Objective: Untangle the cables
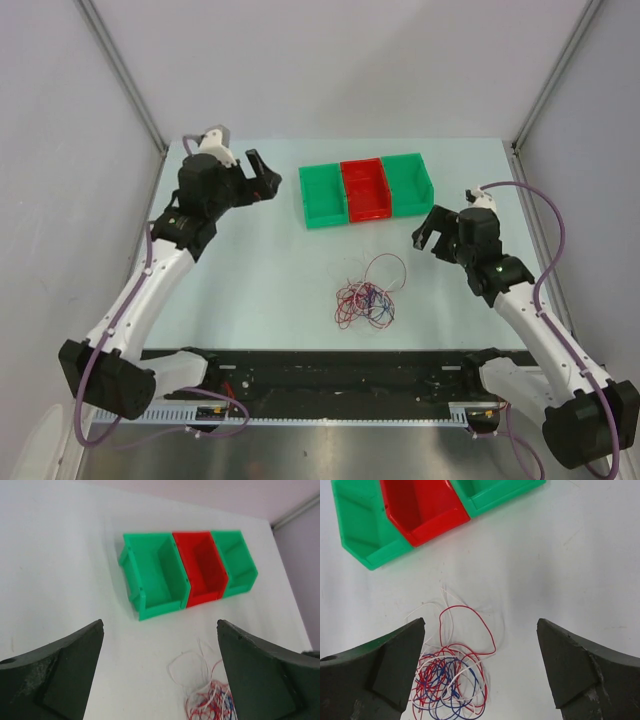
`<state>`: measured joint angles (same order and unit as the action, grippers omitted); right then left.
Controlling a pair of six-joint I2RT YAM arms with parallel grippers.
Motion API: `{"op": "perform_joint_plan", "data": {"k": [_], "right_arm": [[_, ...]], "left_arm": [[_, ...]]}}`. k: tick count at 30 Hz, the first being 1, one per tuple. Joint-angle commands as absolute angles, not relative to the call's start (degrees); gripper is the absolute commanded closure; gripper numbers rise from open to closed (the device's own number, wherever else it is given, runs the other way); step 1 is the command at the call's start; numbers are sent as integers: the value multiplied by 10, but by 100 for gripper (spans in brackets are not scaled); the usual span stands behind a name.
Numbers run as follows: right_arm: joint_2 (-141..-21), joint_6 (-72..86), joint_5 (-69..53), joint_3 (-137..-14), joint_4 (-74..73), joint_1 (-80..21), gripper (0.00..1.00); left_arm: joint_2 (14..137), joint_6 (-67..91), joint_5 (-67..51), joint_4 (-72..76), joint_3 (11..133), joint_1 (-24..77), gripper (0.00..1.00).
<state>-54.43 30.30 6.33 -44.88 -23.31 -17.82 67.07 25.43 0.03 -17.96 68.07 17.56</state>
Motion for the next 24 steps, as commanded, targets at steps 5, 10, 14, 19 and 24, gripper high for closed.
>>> {"op": "perform_joint_plan", "data": {"k": [5,10,14,19,24], "right_arm": [[-535,272,-91,-453,-250,-185,0],[-556,265,-91,-448,-284,-269,0],[-578,309,0,-448,-294,-389,0],[-618,373,71,-427,-289,-408,4],[-652,428,85,-403,-252,-410,13]], "left_arm": [[688,245,-145,-181,607,257,0],[719,228,-160,-159,540,380,0],[781,229,-171,-137,542,438,0],[882,237,-225,-125,571,462,2],[930,240,-245,-114,580,477,14]]}}
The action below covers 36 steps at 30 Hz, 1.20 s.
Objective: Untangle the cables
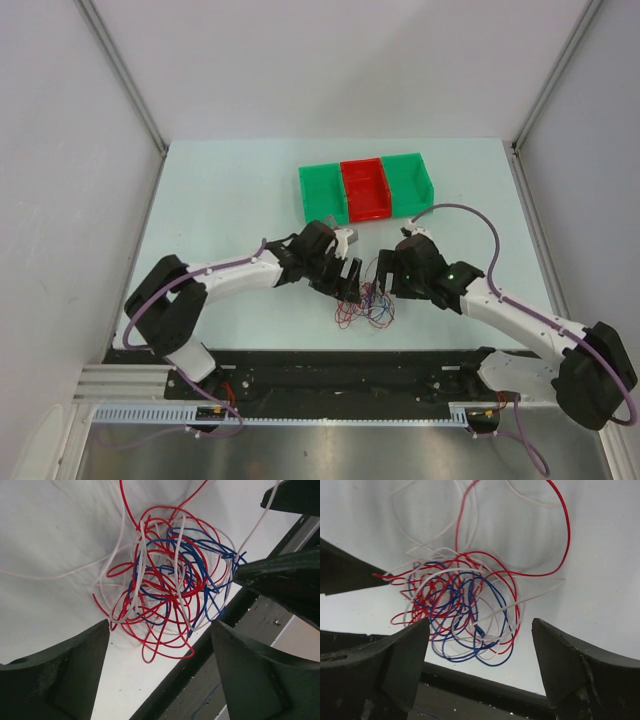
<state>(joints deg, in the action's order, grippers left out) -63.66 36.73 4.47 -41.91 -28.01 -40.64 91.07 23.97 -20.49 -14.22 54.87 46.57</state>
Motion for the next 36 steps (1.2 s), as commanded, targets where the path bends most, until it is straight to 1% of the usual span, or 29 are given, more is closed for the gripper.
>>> {"op": "perform_joint_plan", "data": {"k": [1,2,5,6,8,9,11,12,13,16,17,19,20,21,23,24,26,29,31,33,36], "right_arm": [[-656,436,85,-399,-244,-410,16],[-659,446,90,-396,-219,-410,19],[-675,466,95,-387,-161,-408,34],[-685,473,97,-387,-152,-406,48],[-688,482,88,-388,-148,-387,63],[-686,484,80,-388,-155,-375,75],[-669,480,77,-388,-193,-340,85],[-661,473,83,-388,-208,-329,95],[-650,455,96,-388,-221,-314,100],[-592,421,108,-388,-257,-241,100],[-558,404,105,-388,-267,-190,100],[-520,387,91,-388,-272,-137,100],[-484,371,85,-388,-273,-108,100],[-466,365,84,-388,-275,-60,100],[-436,358,76,-388,-277,-8,100],[-415,351,68,-388,-273,43,100],[-399,345,35,-388,-263,85,100],[-395,342,5,-393,-255,167,100],[-408,338,-34,-402,-252,216,100],[-417,331,-13,-409,-252,215,100],[-428,320,39,-425,-255,227,100]], "left_arm": [[936,237,-255,-113,582,478,18],[946,236,-254,-113,584,478,20],[961,239,-247,-112,595,478,37],[962,241,-249,-111,598,478,50],[964,245,-240,-111,601,477,65],[957,250,-232,-111,600,477,79],[947,258,-213,-112,591,476,92],[933,262,-179,-111,587,475,99],[925,266,-160,-112,582,472,99],[877,303,-111,-113,550,435,100],[862,325,-105,-112,540,399,100],[813,346,-76,-112,501,354,100],[796,358,-65,-112,489,306,99],[777,364,-58,-112,466,282,100],[721,383,-34,-122,446,215,100],[702,387,-27,-127,432,196,100],[652,400,30,-163,427,161,100],[614,413,123,-230,444,143,100],[587,424,148,-257,460,121,100],[571,429,175,-283,468,100,100],[563,436,185,-308,476,51,100]]}}
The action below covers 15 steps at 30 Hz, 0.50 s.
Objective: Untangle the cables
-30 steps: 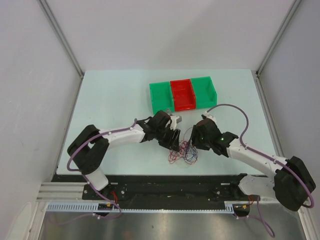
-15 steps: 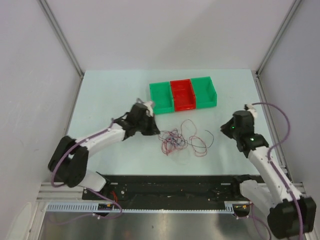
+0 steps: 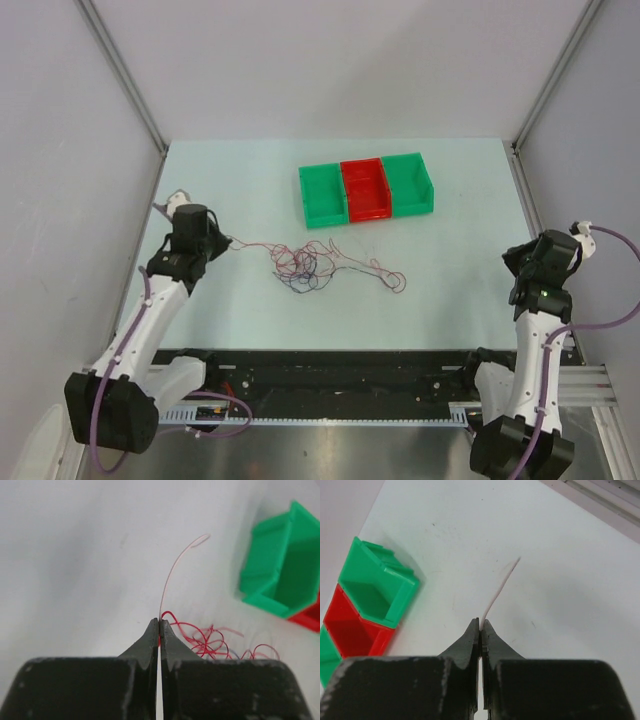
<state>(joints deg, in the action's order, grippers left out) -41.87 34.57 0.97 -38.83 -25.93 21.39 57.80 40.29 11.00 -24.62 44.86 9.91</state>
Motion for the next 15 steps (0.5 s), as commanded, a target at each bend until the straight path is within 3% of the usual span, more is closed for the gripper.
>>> {"op": "perform_joint_plan", "data": {"k": [1,10,15], "right_arm": [[-428,318,41,-431,-257,233,100],[-412,341,-38,-501,-199,323,100],[-436,319,43,-597,-197,340,100]], "left_arm": [[561,443,185,-313,478,25,100],[569,440,194,-320,523,-56,100],[552,461,194,-321,512,-118,100]]}}
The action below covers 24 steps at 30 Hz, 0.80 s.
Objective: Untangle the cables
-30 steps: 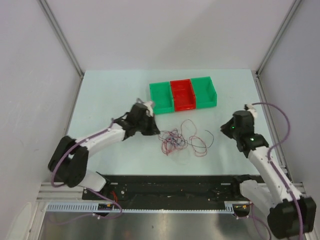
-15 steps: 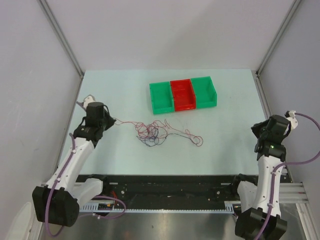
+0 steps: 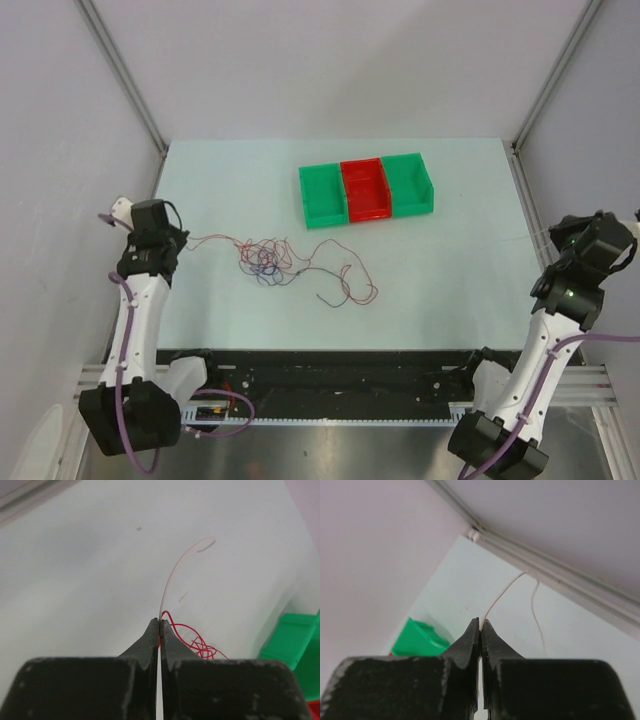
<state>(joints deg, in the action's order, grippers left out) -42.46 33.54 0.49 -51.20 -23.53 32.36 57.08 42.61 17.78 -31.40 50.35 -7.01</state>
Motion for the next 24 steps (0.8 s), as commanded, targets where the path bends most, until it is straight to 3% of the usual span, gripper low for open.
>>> {"op": "perform_joint_plan", "data": {"k": [1,8,13,17,24], "right_arm": [[-441,318,31,-612,-189,343,100],[-496,304,61,-762,-170,352,100],[-552,282,-46,-878,-165,348,100],[-595,249,37,-963,-188,347,100],[-668,209,70,-1123,-243,347,100]], "left_arm": [[553,460,196,-321,512,-120,100],[562,475,207,-325,497,-159,99],[582,469,189,-325,511,-167,100],[590,479,207,-324,496,-170,99],[591,481,214,-325,495,-180,100]]}}
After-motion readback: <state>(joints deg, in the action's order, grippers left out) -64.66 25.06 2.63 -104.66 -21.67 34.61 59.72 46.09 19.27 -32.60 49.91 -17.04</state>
